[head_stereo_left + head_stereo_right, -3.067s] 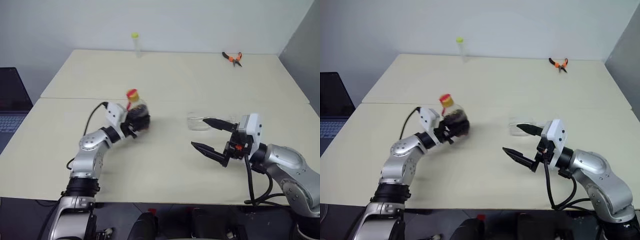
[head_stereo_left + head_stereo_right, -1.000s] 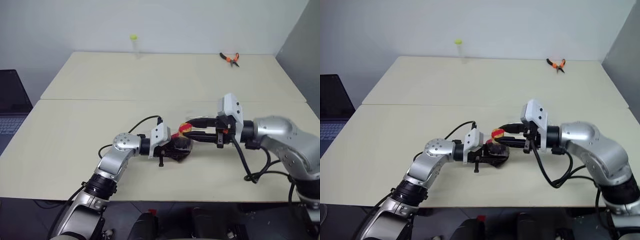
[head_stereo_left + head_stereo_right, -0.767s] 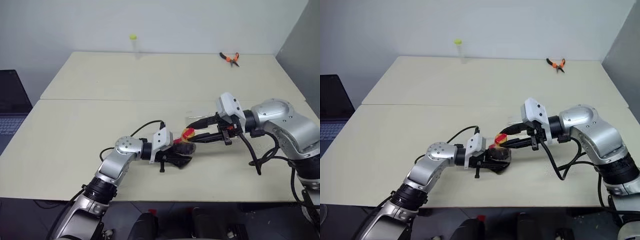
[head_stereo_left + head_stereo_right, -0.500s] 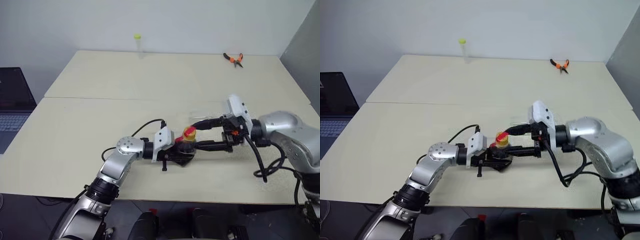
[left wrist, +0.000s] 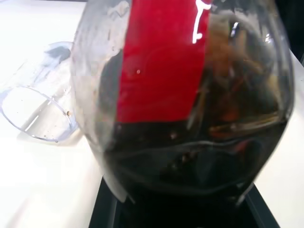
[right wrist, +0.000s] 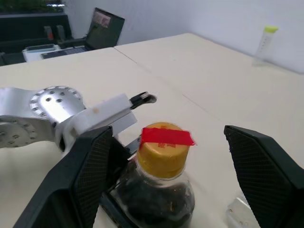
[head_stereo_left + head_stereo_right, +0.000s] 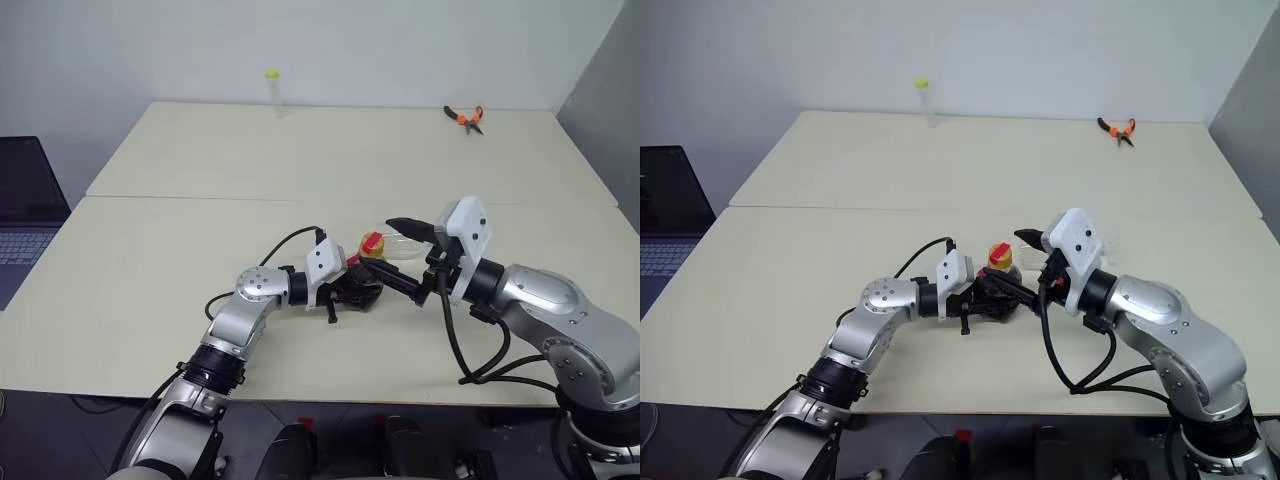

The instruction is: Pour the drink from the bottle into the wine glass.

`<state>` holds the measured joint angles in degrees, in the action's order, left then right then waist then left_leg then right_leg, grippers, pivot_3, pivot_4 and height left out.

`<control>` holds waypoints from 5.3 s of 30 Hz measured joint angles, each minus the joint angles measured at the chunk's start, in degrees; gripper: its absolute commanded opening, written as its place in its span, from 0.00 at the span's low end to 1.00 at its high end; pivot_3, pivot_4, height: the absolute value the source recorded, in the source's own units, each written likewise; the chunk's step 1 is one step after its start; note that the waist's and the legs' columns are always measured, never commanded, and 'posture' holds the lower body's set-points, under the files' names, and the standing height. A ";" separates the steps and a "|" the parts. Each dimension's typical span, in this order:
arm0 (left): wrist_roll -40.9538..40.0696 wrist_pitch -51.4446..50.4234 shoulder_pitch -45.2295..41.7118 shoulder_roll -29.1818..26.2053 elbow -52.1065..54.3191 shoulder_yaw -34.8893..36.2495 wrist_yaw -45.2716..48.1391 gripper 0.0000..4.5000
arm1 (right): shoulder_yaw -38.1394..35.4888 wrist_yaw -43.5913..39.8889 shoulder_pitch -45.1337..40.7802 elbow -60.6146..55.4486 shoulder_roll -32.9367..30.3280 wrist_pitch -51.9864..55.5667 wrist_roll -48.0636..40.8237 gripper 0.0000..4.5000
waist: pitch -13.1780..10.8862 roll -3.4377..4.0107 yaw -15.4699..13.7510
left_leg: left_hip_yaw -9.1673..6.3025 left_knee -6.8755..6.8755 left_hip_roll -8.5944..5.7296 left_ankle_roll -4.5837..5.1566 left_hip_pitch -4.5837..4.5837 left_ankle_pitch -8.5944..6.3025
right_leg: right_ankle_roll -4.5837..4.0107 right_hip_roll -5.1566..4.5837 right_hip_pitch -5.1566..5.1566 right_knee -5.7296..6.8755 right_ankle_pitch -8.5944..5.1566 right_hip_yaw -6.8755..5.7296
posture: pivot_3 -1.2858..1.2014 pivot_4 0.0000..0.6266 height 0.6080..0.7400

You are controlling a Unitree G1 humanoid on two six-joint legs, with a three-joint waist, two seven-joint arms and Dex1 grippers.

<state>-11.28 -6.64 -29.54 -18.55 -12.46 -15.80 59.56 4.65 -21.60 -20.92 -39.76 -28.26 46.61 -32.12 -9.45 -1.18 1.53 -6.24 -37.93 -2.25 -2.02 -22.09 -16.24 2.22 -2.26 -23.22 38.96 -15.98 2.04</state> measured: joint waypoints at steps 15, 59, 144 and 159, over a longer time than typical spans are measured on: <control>0.20 1.41 -0.46 0.85 -1.38 0.00 0.09 0.20 | -0.69 0.32 0.14 0.45 2.57 3.24 -0.84 0.61 | 0.00 0.00 0.08 | -0.02 0.01 0.01 0.12 0.01 -0.06 | 0.00 0.03 0.00 0.00 0.00 -0.02 | 0.52 0.24 1.00; 0.68 2.45 1.50 0.91 2.16 -1.77 1.65 0.16 | -5.71 -17.48 -5.38 0.40 -6.99 1.73 -6.83 0.96 | -0.05 0.10 -0.09 | -0.06 -0.03 -0.01 0.21 -0.03 -0.12 | 0.01 -0.25 0.01 -0.02 0.01 0.01 | 0.52 0.24 1.00; 1.20 5.76 -0.53 2.50 -3.38 -1.44 0.97 0.16 | -5.76 -0.53 3.53 0.74 -1.19 4.53 -11.51 0.27 | -0.04 0.11 0.13 | 0.06 -0.02 -0.01 0.24 0.08 -0.13 | 0.04 0.04 0.04 0.02 0.01 0.01 | 0.52 0.24 1.00; 0.84 5.82 -0.93 2.91 -2.79 -1.10 1.36 0.16 | -10.63 5.46 5.59 1.75 4.57 5.73 -20.04 0.27 | -0.04 0.12 0.15 | 0.06 -0.01 -0.01 0.24 0.08 -0.13 | 0.04 0.04 0.04 0.03 0.01 0.04 | 0.52 0.24 1.00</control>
<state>-10.44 -0.83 -30.47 -15.64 -15.26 -16.90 60.92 -5.99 -16.14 -15.33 -38.01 -23.69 52.34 -52.16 -9.49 -1.07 1.68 -6.18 -37.94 -2.26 -1.78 -22.01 -16.38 2.26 -2.21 -23.18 38.99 -15.97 2.08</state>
